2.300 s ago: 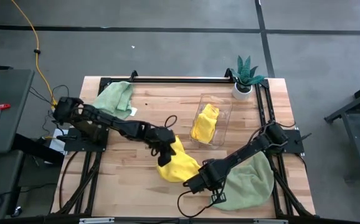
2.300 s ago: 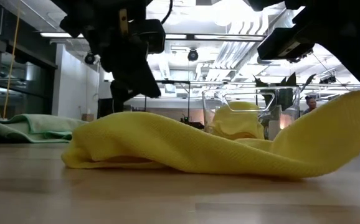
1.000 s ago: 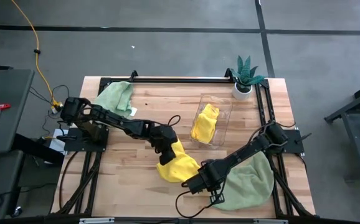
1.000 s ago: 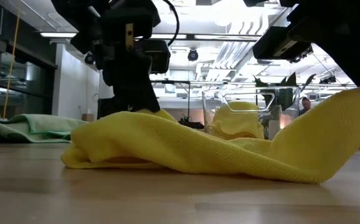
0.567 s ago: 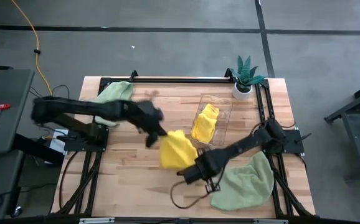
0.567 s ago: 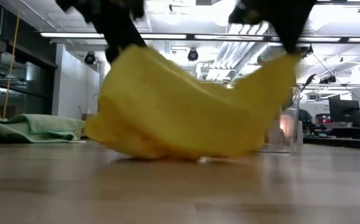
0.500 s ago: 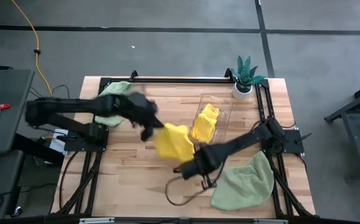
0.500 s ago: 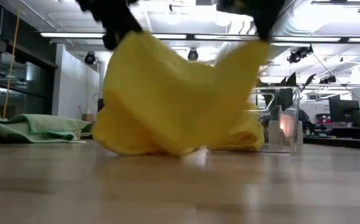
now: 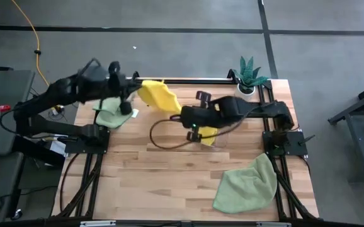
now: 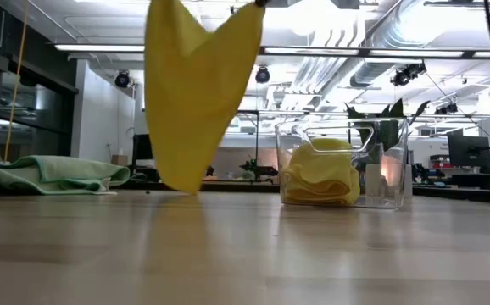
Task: Fold microfiber towels
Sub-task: Fold the yellow microfiber towel
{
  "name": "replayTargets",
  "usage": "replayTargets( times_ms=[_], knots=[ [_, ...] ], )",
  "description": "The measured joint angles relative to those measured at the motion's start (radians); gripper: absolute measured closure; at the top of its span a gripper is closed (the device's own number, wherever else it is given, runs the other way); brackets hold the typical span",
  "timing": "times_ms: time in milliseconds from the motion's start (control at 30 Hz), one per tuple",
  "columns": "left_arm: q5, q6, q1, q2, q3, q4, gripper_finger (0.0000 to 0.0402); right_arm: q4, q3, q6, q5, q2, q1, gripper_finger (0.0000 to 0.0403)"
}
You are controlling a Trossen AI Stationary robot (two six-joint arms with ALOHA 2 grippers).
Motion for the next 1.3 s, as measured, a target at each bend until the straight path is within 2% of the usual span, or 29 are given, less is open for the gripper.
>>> replayTargets(
  times_ms=[100, 233, 400, 533, 667, 833, 967, 1067, 1200, 1300],
  knots=[
    [-0.101, 0.01, -0.132, -0.058, -0.091, 0.0, 0.0401, -0.009, -0.039, -0.045, 0.002, -0.007, 0.042, 0.0403],
    [-0.245, -0.091, -0.328, -0.117, -0.283, 0.062, 0.0402, 0.081, -0.17, -0.086, -0.02, -0.007, 0.095, 0.0403],
    [-0.259, -0.366, -0.556, -0.11, -0.55, 0.229, 0.0402, 0.268, -0.41, -0.097, -0.174, -0.005, 0.139, 0.0403],
    [-0.26, -0.618, -0.723, -0.027, -0.725, 0.402, 0.0402, 0.422, -0.569, -0.134, -0.264, -0.005, 0.175, 0.0403],
    [-0.252, -0.81, -0.86, 0.112, -0.823, 0.578, 0.0401, 0.562, -0.681, -0.129, -0.367, -0.006, 0.209, 0.0403],
    [-0.126, -0.963, -0.954, 0.316, -0.853, 0.746, 0.0401, 0.687, -0.776, -0.127, -0.467, -0.006, 0.242, 0.0403],
    [0.001, -1.047, -0.991, 0.46, -0.852, 0.867, 0.0399, 0.726, -0.808, -0.082, -0.472, -0.006, 0.264, 0.0403],
    [0.066, -1.106, -1.007, 0.54, -0.852, 0.933, 0.0382, 0.75, -0.821, -0.028, -0.472, -0.006, 0.275, 0.0402],
    [0.116, -1.156, -1.021, 0.569, -0.85, 0.955, 0.0339, 0.76, -0.822, 0.03, -0.495, -0.006, 0.285, 0.0384],
    [0.156, -1.147, -1.022, 0.539, -0.851, 0.918, 0.0297, 0.758, -0.821, 0.03, -0.527, -0.006, 0.295, 0.0348]
  ],
)
